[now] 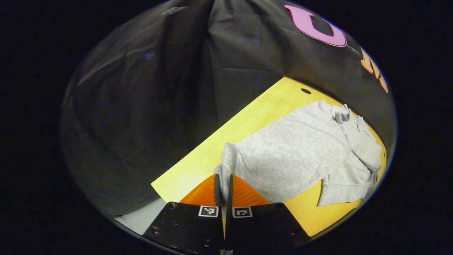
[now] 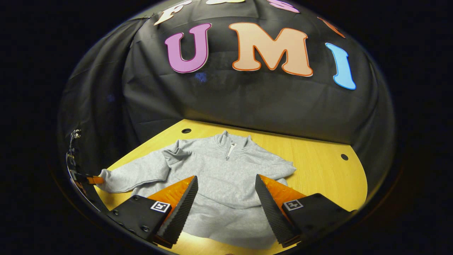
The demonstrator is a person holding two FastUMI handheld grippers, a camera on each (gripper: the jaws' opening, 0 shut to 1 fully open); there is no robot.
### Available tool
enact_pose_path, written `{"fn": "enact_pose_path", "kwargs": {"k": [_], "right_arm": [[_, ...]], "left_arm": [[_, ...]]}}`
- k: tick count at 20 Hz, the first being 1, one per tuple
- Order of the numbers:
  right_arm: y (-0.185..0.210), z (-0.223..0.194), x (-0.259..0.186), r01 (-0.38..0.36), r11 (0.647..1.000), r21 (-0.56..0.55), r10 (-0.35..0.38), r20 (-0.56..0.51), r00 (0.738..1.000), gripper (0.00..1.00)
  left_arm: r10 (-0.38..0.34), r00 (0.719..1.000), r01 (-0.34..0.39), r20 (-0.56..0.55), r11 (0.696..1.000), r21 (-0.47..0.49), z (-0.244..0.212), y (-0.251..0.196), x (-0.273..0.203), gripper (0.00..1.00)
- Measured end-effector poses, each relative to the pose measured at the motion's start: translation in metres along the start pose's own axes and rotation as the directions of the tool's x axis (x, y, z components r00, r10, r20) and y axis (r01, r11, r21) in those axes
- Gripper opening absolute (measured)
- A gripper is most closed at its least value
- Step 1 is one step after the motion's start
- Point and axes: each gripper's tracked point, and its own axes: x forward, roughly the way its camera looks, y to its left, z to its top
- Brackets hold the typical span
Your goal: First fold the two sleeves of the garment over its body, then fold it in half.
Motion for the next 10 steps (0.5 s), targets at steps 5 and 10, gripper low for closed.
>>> {"fn": "enact_pose_path", "kwargs": {"k": [5,10], "right_arm": [[-0.030,-0.007,-0.021,0.044,0.999,0.025,-0.044,0.001,0.999,1.00],[-0.057,-0.014,-0.041,0.085,0.996,0.034,-0.085,0.004,0.996,0.99]], "left_arm": [[-0.080,0.992,0.085,0.096,0.995,-0.055,0.061,-0.034,-0.008,0.00],[-0.145,0.976,0.150,0.162,0.988,-0.019,0.107,-0.070,-0.014,0.00]]}}
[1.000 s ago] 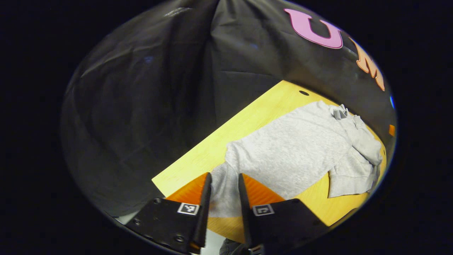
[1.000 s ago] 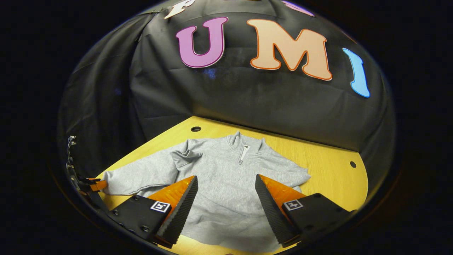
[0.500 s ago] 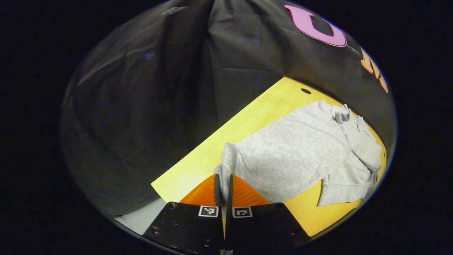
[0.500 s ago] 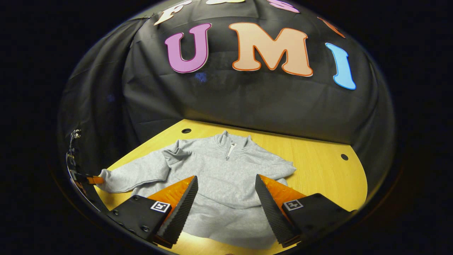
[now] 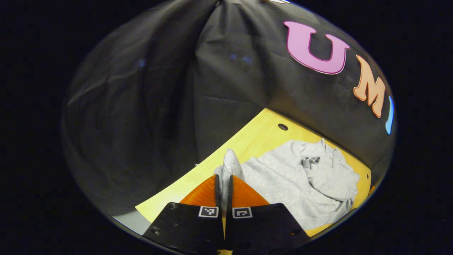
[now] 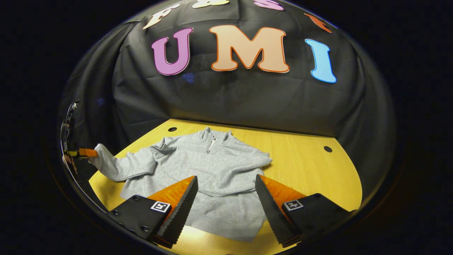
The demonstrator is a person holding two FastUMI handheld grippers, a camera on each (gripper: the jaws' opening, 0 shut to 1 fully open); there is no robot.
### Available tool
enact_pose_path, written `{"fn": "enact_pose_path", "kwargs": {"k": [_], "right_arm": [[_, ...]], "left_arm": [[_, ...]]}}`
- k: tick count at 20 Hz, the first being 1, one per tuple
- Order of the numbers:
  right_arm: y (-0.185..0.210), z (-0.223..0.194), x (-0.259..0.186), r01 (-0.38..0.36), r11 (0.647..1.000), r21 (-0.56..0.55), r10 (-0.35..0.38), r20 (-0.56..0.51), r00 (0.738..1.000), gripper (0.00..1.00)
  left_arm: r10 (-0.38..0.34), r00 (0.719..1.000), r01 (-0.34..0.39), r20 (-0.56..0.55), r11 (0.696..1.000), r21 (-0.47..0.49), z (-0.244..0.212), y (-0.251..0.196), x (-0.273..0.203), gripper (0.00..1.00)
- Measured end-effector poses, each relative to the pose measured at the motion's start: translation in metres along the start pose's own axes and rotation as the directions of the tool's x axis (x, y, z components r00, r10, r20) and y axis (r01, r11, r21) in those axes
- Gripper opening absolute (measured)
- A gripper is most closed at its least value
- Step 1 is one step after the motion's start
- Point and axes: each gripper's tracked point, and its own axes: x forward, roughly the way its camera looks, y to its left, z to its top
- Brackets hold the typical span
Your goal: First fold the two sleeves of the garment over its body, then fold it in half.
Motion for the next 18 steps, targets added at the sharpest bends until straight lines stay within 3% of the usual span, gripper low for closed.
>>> {"fn": "enact_pose_path", "kwargs": {"k": [8,18], "right_arm": [[-0.034,-0.012,-0.026,0.047,0.998,0.030,-0.047,0.008,0.999,0.99],[-0.081,-0.030,-0.057,0.117,0.989,0.092,-0.118,0.007,0.993,0.99]], "left_arm": [[-0.134,0.990,0.129,0.053,0.987,0.094,0.046,-0.086,0.007,0.00],[-0.299,0.950,0.279,0.084,0.940,0.196,0.074,-0.204,0.000,0.00]]}}
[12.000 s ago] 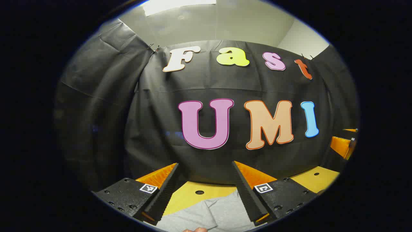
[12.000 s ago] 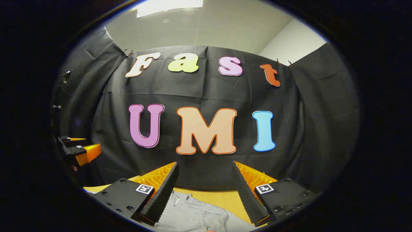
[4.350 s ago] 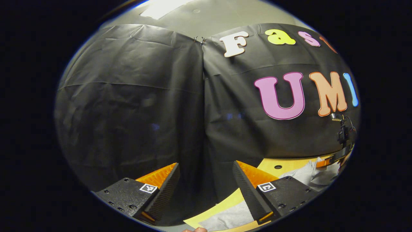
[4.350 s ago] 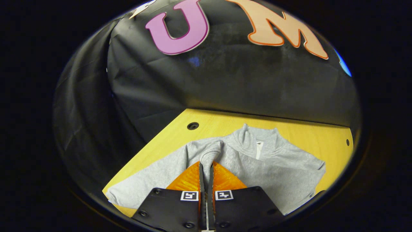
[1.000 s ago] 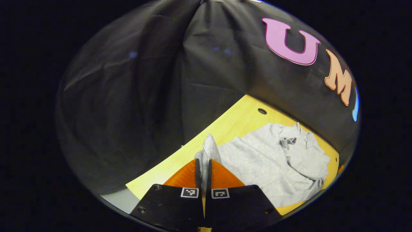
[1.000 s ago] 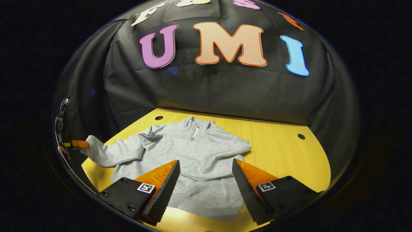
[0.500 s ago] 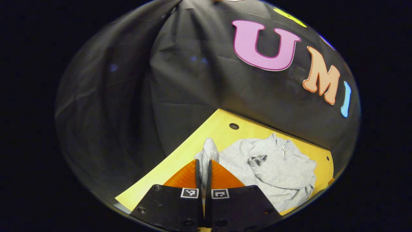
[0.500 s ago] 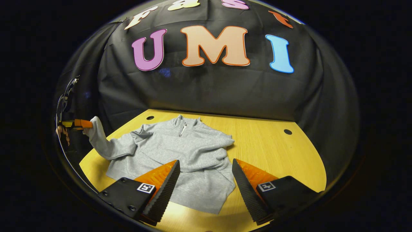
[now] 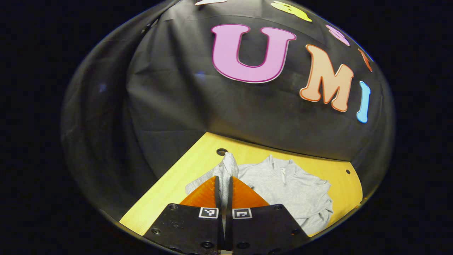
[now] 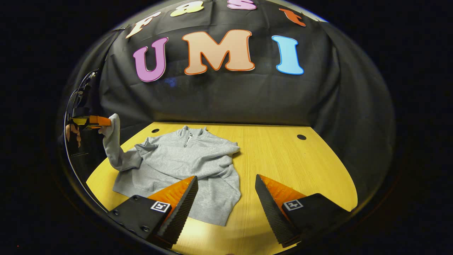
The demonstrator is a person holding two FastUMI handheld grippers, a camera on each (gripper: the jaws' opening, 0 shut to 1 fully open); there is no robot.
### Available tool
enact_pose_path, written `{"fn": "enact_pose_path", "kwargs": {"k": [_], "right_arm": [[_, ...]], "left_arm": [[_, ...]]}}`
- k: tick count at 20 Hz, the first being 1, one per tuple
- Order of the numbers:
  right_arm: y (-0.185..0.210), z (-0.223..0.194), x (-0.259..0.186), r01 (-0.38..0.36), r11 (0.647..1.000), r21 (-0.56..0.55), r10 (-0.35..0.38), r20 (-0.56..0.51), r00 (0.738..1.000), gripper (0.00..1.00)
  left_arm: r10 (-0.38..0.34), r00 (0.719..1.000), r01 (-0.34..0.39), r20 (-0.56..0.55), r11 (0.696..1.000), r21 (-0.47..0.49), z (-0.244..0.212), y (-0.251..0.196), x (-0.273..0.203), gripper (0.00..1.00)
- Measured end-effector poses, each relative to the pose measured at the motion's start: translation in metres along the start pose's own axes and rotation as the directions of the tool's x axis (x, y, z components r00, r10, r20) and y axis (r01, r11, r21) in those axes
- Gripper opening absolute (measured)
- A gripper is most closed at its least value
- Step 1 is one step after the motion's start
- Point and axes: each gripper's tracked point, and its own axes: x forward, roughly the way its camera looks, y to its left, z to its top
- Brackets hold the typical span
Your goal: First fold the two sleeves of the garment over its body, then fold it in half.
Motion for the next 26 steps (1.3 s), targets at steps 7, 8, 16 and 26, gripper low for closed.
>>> {"fn": "enact_pose_path", "kwargs": {"k": [7,8,16,26], "right_arm": [[-0.033,-0.015,-0.019,0.040,0.999,0.021,-0.040,-0.010,0.999,0.99],[-0.036,-0.019,-0.022,0.046,0.999,0.027,-0.045,-0.013,0.999,1.00],[-0.066,-0.032,-0.043,0.088,0.994,0.057,-0.087,-0.022,0.996,0.99],[-0.115,-0.052,-0.061,0.143,0.988,0.058,-0.140,-0.051,0.989,0.99]], "left_arm": [[-0.148,0.989,0.149,-0.008,0.987,0.061,0.001,-0.102,0.019,0.00],[-0.176,0.984,0.177,-0.015,0.982,0.067,-0.001,-0.119,0.020,0.00],[-0.309,0.947,0.318,-0.085,0.938,0.141,-0.030,-0.227,0.032,0.00],[-0.352,0.908,0.398,-0.226,0.893,0.210,-0.104,-0.306,0.052,0.00]]}}
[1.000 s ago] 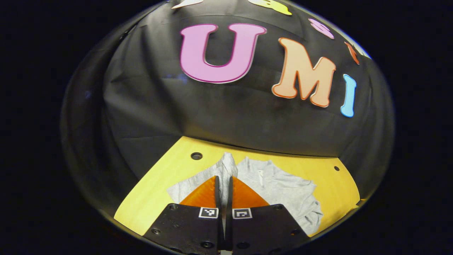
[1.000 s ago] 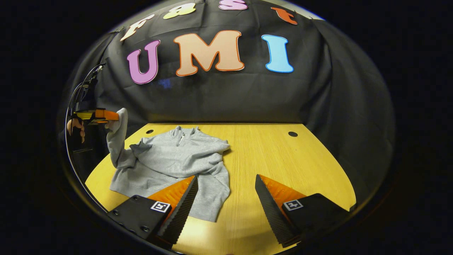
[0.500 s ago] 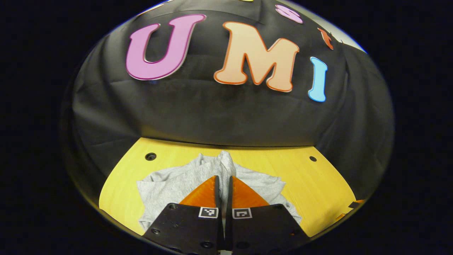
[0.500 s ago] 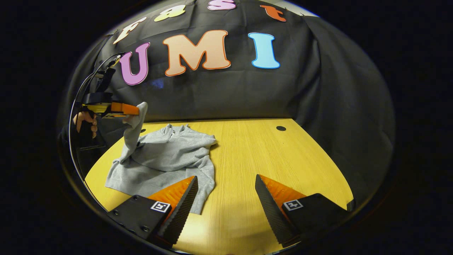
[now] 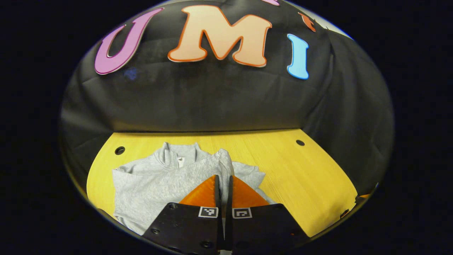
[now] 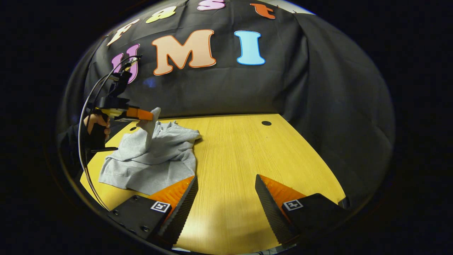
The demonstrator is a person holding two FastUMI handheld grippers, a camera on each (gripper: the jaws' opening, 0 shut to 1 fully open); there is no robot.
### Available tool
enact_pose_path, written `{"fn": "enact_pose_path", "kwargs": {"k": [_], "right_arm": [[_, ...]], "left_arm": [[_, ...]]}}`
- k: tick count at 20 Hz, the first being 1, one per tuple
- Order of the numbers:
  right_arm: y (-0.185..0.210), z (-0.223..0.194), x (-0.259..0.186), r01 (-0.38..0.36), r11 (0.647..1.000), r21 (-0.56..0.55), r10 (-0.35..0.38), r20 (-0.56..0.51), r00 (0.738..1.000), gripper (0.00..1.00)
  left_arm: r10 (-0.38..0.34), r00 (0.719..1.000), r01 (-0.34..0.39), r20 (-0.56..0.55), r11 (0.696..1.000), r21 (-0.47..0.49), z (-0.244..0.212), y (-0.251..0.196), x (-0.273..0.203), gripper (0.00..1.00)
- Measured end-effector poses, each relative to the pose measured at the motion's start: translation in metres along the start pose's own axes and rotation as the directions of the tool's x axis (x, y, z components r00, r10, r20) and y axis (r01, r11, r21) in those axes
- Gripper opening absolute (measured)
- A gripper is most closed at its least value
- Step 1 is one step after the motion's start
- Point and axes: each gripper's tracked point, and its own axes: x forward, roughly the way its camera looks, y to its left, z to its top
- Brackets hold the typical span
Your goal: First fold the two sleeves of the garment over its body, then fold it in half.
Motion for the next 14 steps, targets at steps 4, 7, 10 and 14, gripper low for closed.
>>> {"fn": "enact_pose_path", "kwargs": {"k": [4,7,10,14], "right_arm": [[-0.015,-0.005,-0.004,0.007,1.000,-0.008,-0.007,-0.012,1.000,0.99],[-0.018,-0.005,-0.002,-0.012,1.000,0.018,0.013,-0.022,1.000,0.99],[-0.009,-0.002,0.003,-0.053,0.998,0.017,0.054,-0.017,0.998,0.99],[0.021,0.004,0.017,-0.120,0.993,-0.011,0.120,-0.012,0.993,0.99]], "left_arm": [[0.028,0.997,-0.026,-0.070,0.999,0.023,-0.029,-0.010,0.027,0.01],[-0.007,0.994,0.008,-0.112,1.000,0.010,-0.045,-0.028,0.042,0.12],[-0.011,0.994,0.011,-0.111,1.000,0.000,-0.046,-0.034,0.041,0.45],[0.053,0.998,-0.053,-0.017,0.998,-0.030,-0.027,-0.010,0.012,0.98]]}}
